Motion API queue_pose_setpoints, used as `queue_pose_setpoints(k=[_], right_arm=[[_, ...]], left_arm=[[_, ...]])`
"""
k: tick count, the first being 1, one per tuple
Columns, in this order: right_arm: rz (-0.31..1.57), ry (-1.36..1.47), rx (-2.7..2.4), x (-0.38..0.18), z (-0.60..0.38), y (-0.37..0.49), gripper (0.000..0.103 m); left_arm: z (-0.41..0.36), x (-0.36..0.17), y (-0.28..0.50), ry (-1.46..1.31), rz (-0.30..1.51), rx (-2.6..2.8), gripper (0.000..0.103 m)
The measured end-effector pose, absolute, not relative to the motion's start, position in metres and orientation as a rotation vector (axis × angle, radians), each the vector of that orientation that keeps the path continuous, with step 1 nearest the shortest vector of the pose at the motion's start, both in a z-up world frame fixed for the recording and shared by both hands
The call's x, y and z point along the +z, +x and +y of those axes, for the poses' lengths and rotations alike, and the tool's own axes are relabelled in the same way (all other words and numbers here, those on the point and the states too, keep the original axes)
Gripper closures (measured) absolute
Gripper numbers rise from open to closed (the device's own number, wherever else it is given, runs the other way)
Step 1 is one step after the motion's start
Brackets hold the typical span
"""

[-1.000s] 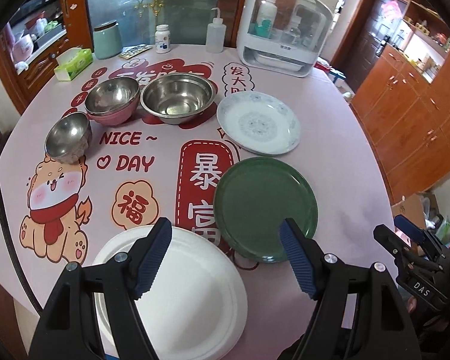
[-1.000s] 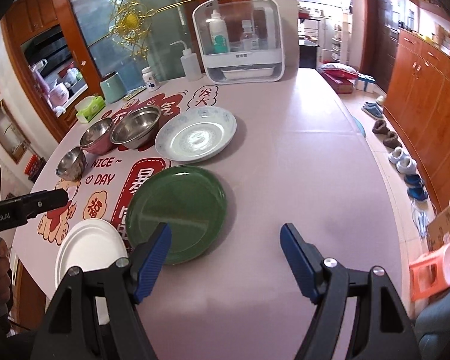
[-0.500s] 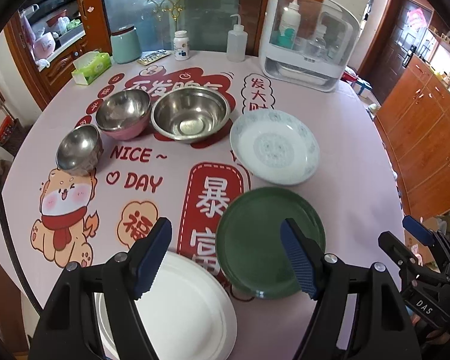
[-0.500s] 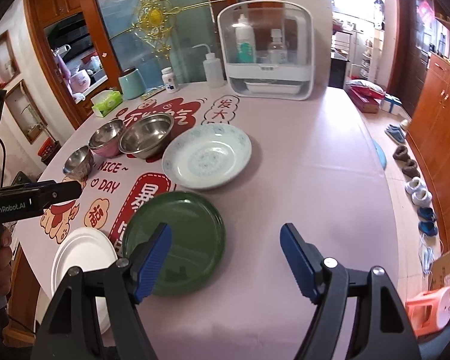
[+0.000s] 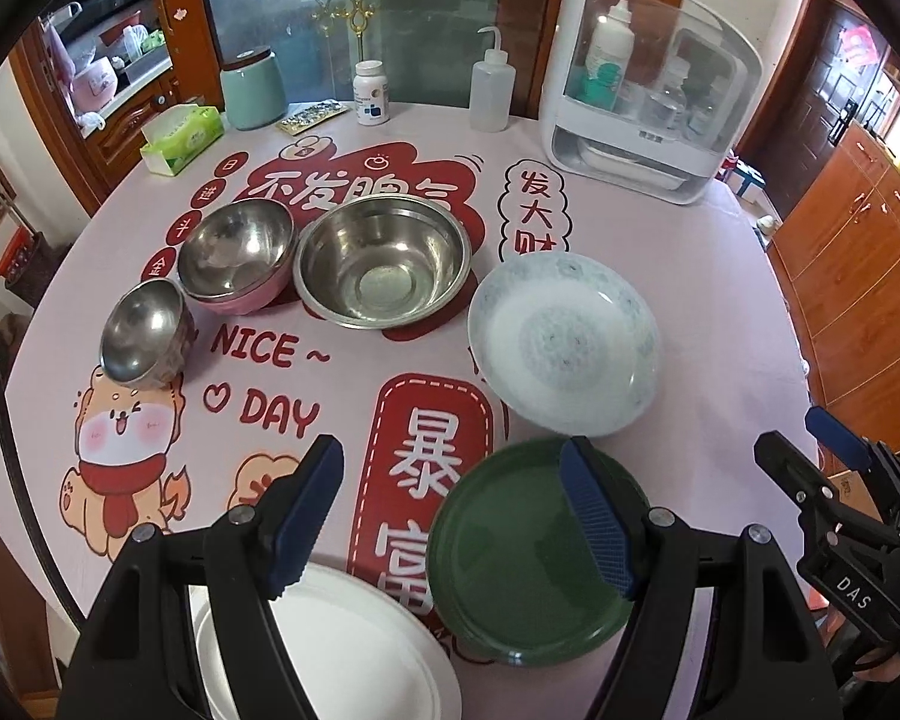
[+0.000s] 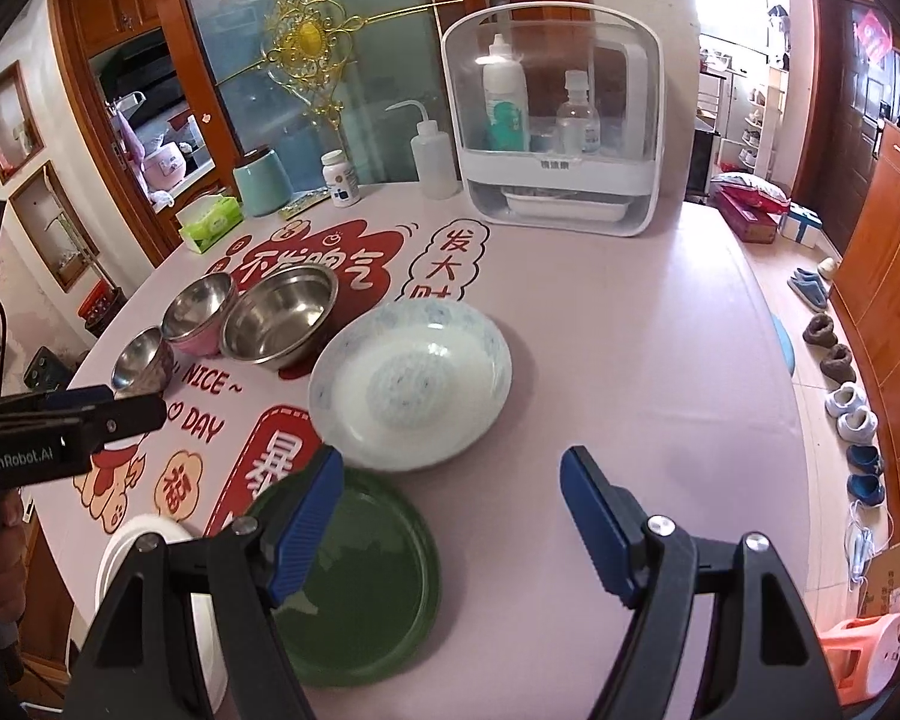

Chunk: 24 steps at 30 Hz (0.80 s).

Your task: Organize plates and bowls

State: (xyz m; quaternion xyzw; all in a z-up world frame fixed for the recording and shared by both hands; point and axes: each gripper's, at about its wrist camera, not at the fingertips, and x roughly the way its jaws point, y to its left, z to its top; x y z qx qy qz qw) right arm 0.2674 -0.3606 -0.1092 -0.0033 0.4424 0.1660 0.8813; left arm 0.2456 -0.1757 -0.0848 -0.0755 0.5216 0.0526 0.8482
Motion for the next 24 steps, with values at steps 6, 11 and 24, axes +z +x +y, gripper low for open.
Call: queue_pose_setpoints(k=[6,11,24], right_arm=[[0.923,-0.022,0.352,-0.115,-0.353,0.295,0.028],[0.948,-0.030,0.372,-0.128,-0.347,0.310,0.028],[1.017,0.019,0.383,-0.181,-0.351,0.333,0.028]], left_arm=[[-0.175,-0.097,0.268,-0.180,1.110,0.117,0.029],[-0.175,-0.112,0.282,-0.195,1.127,0.121,0.029],[-0.171,-0.168,0.313,-0.291,1.184,0.089,0.029]])
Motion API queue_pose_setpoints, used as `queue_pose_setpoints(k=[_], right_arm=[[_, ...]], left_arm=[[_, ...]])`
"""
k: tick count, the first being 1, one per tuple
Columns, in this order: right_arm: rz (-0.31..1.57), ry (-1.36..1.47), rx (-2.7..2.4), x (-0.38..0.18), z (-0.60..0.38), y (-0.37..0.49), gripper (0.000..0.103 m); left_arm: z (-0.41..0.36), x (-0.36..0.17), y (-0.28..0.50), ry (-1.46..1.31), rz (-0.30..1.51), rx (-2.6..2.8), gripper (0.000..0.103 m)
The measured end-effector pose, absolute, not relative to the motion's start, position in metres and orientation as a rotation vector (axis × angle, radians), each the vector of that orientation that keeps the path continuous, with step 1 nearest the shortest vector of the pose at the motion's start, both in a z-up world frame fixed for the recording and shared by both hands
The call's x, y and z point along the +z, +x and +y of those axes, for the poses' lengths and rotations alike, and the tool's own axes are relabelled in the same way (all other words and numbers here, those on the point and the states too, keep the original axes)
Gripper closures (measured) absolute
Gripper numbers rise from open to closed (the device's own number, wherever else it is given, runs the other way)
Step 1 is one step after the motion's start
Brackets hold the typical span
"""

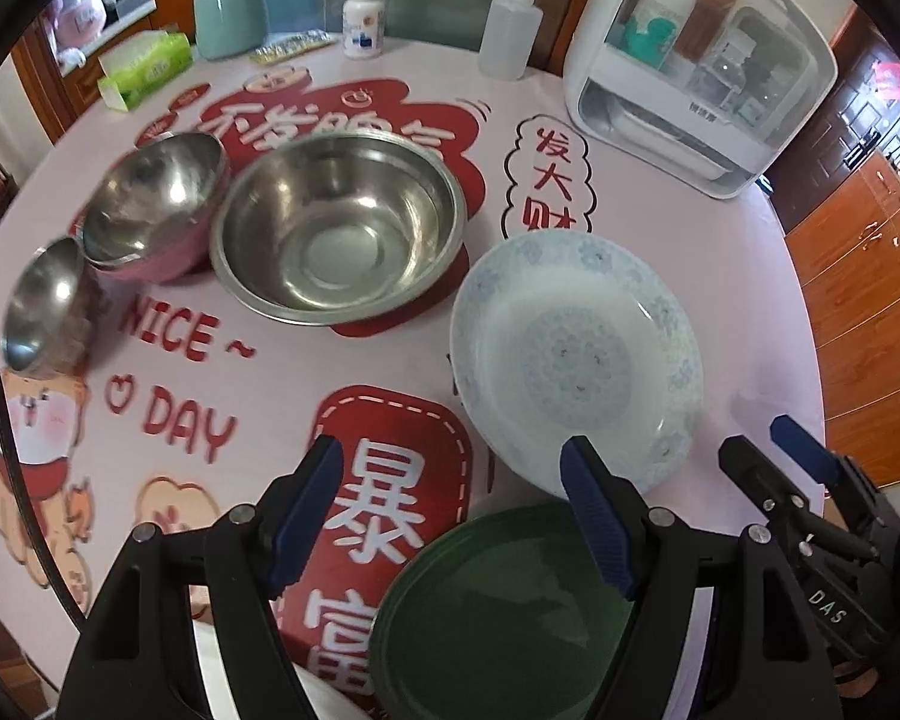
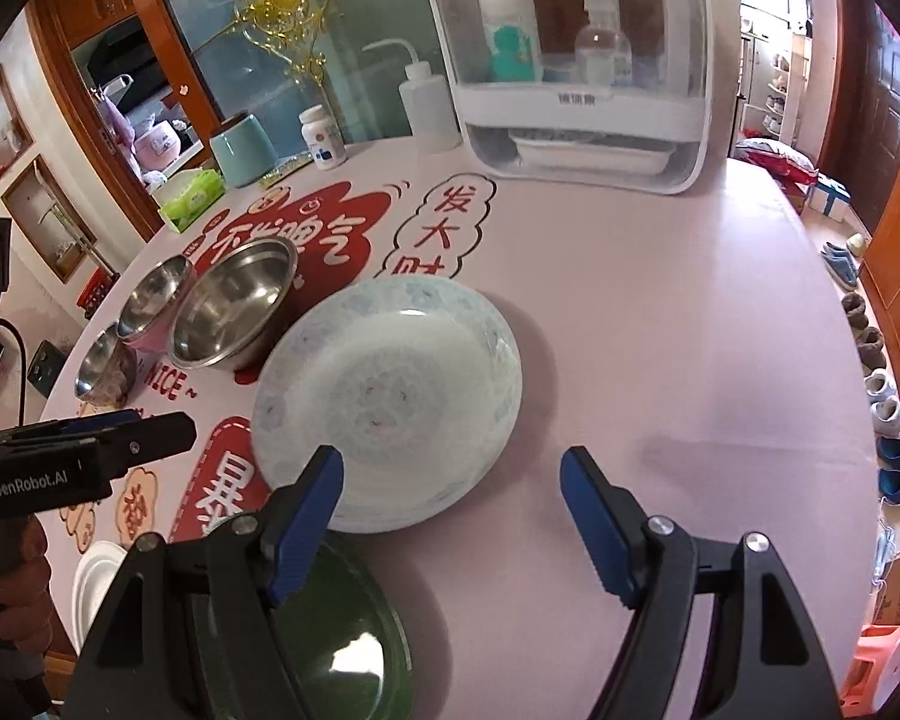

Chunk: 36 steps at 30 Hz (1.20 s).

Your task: Organize plates and bowls

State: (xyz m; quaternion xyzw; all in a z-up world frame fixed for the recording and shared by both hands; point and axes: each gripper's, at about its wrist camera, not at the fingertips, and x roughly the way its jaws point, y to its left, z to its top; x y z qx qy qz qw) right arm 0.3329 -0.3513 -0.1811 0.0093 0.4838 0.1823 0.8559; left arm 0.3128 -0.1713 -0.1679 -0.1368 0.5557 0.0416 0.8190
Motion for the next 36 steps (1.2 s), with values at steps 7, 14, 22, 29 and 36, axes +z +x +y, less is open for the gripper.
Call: queue_pose_setpoints(k=[7,14,22,29,36], right_arm=[[1.040,0.083,0.401,-0.211,-0.357,0.344,0.028],[1.018,0.153,0.422,-0.229,-0.366,0.348,0.030],[0.978,0.165,0.459,-0.233,-0.364,0.348,0.050],[0.978,0.171,0.452,-0.239,-0.364,0.351,0.065],[0.977,0.191,0.444,-0.245,-0.364,0.353,0.078]], left_arm=[[-0.172,-0.199,0.323,-0.331,1.182,0.059,0.029],[-0.171,-0.219,0.332,-0.361,1.166,0.038,0.035],[-0.167,-0.234,0.339,-0.369,1.160,0.043,0.044],[-0.169,-0.241,0.346,-0.370,1.162,0.040,0.056],[-0.171,-0.241,0.351,-0.355,1.134,0.037,0.065]])
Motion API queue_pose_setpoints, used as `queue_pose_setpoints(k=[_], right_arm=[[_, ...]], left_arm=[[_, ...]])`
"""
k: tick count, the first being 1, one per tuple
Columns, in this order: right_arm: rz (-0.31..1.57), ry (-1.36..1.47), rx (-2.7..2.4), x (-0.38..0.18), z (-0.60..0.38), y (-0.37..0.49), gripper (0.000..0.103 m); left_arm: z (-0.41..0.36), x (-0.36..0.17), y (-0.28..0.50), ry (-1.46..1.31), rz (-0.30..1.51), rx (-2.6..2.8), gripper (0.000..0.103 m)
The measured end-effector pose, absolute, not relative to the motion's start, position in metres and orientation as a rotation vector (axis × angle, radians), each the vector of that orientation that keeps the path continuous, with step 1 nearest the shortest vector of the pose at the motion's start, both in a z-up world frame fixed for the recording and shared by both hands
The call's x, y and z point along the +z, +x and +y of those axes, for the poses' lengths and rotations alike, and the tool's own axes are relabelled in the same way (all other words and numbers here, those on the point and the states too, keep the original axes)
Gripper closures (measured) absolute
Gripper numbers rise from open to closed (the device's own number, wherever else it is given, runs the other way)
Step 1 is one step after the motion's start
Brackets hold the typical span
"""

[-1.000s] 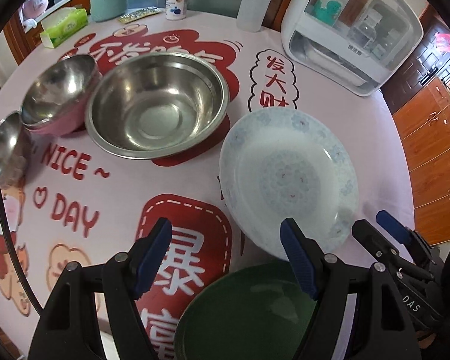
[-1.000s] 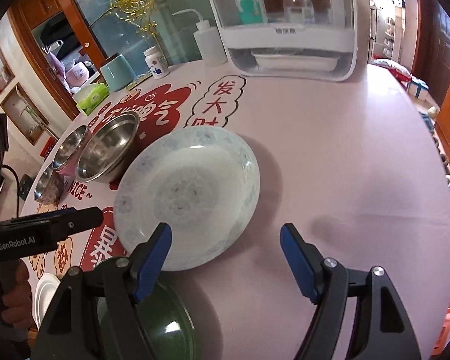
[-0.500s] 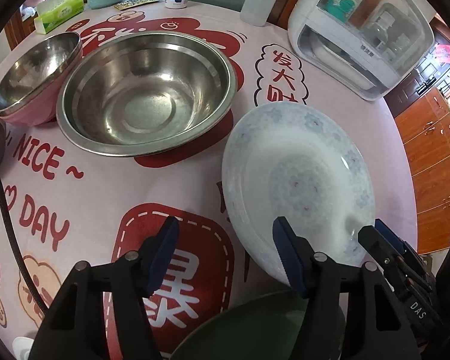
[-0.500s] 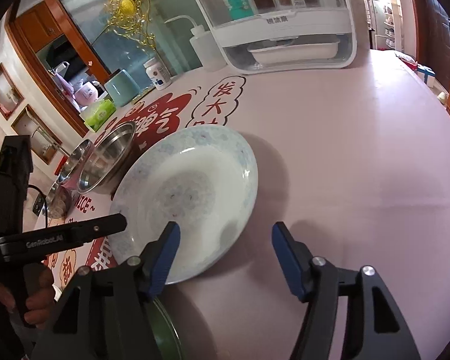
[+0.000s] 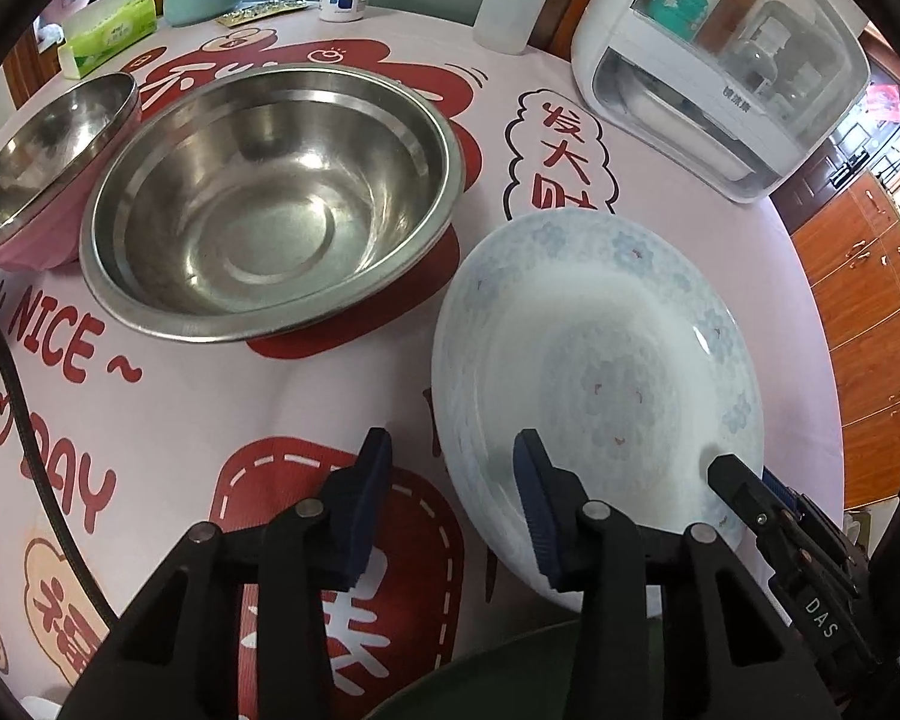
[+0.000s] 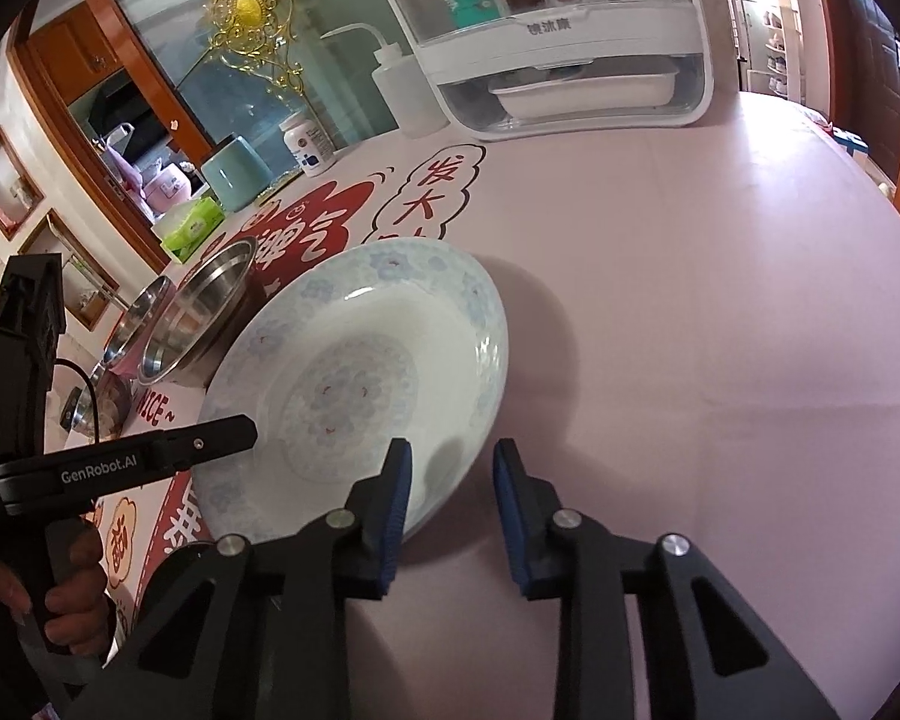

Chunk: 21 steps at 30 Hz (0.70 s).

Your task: Organize plates and bowls

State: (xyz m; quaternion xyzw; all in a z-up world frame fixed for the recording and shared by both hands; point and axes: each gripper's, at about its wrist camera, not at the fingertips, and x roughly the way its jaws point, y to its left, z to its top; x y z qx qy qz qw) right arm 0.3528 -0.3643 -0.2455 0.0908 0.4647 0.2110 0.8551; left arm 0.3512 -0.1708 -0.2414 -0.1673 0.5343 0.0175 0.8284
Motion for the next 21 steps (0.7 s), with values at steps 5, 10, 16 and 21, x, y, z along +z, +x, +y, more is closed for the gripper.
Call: queue_pose_setpoints(k=[5,10,16,21], right_arm=[[0.973,0.203,0.444,-0.2476,-0.3632,0.3540,0.080],[0.975,0.211,0.450,-0.2488,-0.3638,0.3555,0.080],[0.975,0.219,0.456,-0.2491,-0.3653,0.3553,0.080],[0.976,0.221,0.457,-0.2493,-0.3655,0.3553,0.080]], left_arm=[[-0.1693,-0.2423,0.3519,-0.354,1.116,0.042,0.075],[-0.1692,-0.2428,0.3514,-0.359,1.105,0.032,0.080],[-0.1785,-0.2436,0.3534,-0.339,1.105,0.010,0.084],[-0.1768,-0.2441,0.3544,-0.355,1.113,0.000,0.084]])
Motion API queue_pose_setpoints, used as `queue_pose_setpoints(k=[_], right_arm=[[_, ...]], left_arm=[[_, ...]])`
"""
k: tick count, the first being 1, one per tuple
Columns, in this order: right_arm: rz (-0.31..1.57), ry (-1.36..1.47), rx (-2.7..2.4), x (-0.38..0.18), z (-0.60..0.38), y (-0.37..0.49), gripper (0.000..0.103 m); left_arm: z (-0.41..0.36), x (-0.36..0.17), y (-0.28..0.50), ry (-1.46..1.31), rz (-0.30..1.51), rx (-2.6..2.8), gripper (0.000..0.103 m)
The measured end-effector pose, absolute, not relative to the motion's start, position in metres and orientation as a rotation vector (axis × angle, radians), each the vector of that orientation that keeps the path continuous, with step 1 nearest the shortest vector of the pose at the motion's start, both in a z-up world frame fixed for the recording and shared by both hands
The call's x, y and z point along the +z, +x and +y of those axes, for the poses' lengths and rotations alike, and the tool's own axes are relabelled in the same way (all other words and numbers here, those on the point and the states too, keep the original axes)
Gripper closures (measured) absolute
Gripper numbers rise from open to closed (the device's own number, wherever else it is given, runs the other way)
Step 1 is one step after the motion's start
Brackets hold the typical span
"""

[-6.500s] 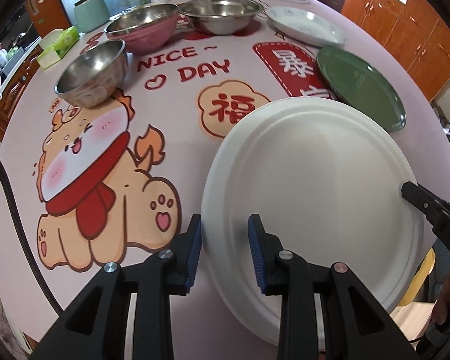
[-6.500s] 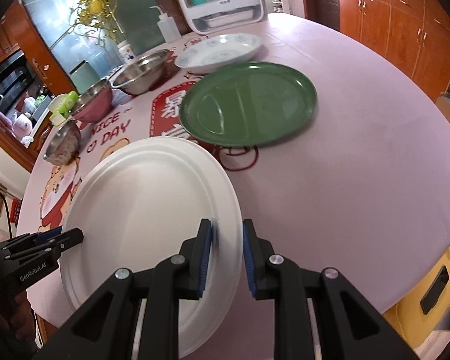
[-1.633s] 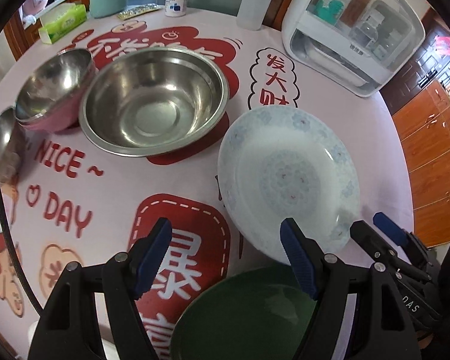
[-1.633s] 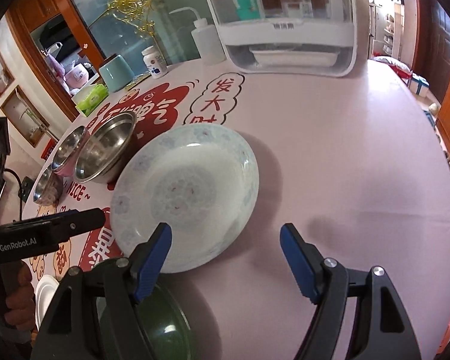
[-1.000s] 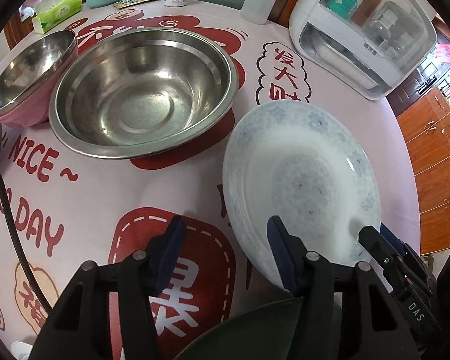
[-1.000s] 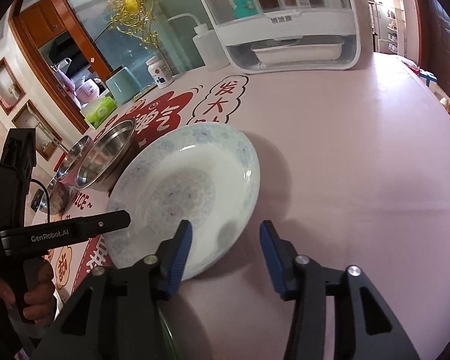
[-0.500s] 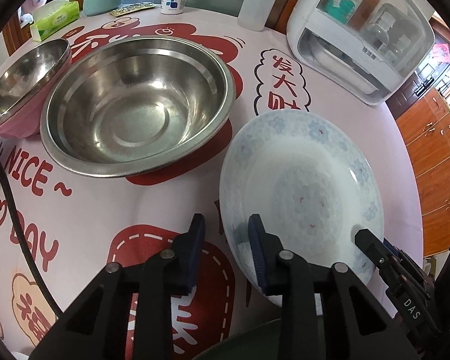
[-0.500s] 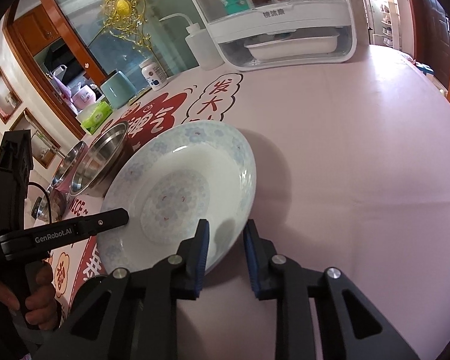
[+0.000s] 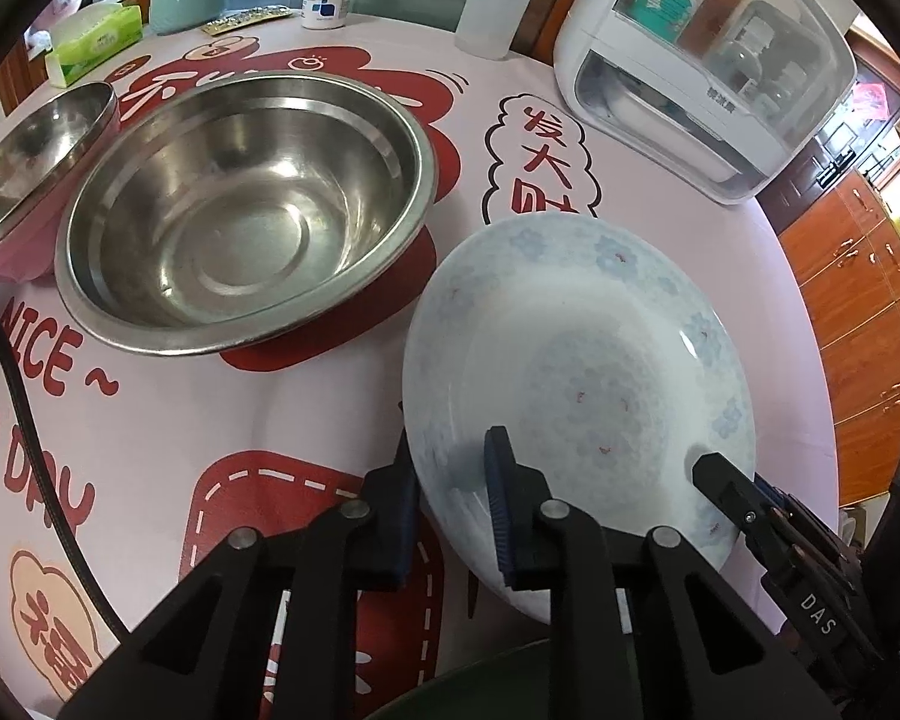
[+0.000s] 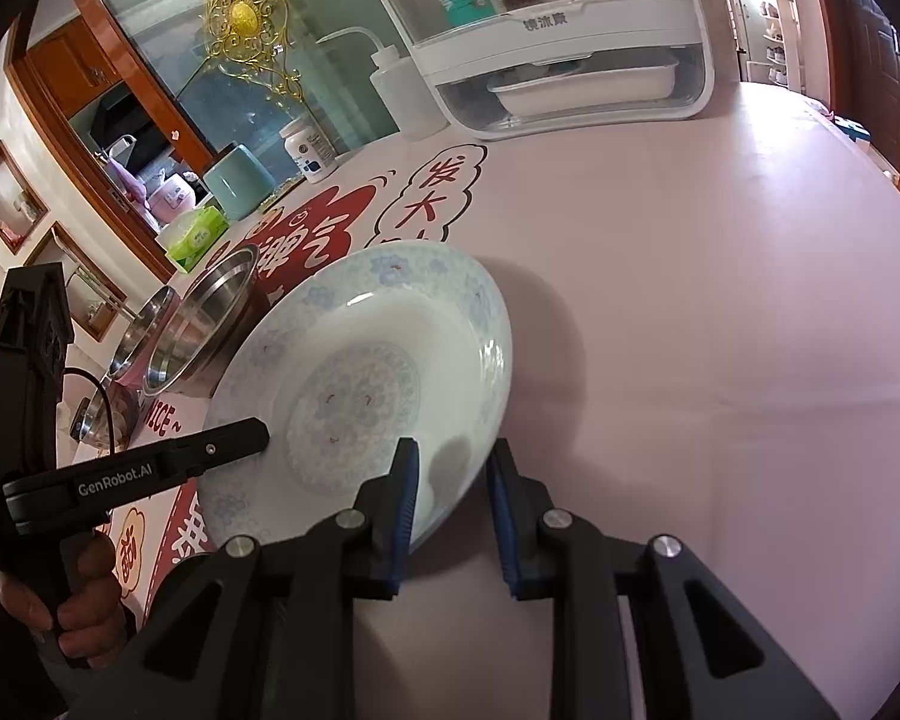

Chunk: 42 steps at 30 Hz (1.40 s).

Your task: Organize plates and bowls

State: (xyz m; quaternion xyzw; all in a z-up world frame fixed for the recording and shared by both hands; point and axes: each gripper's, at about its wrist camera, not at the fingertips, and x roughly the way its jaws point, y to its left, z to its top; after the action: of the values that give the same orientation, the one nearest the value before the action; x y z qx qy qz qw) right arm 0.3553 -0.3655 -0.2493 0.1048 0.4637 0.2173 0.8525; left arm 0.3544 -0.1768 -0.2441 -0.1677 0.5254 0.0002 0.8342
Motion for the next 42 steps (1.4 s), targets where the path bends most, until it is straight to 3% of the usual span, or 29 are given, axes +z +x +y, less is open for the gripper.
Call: queue_pose_setpoints(k=[22,42], right_arm=[[0.998,0.297,0.493,-0.251,-0.377,0.353,0.082],[0.907,0.277,0.496,-0.216,-0.404,0.332,0.082]], left_arm=[[-0.190,-0.236,0.348,-0.240,1.086,-0.017,0.084],[-0.213,-0.201,0.326,-0.192,1.015,-0.099,0.084]])
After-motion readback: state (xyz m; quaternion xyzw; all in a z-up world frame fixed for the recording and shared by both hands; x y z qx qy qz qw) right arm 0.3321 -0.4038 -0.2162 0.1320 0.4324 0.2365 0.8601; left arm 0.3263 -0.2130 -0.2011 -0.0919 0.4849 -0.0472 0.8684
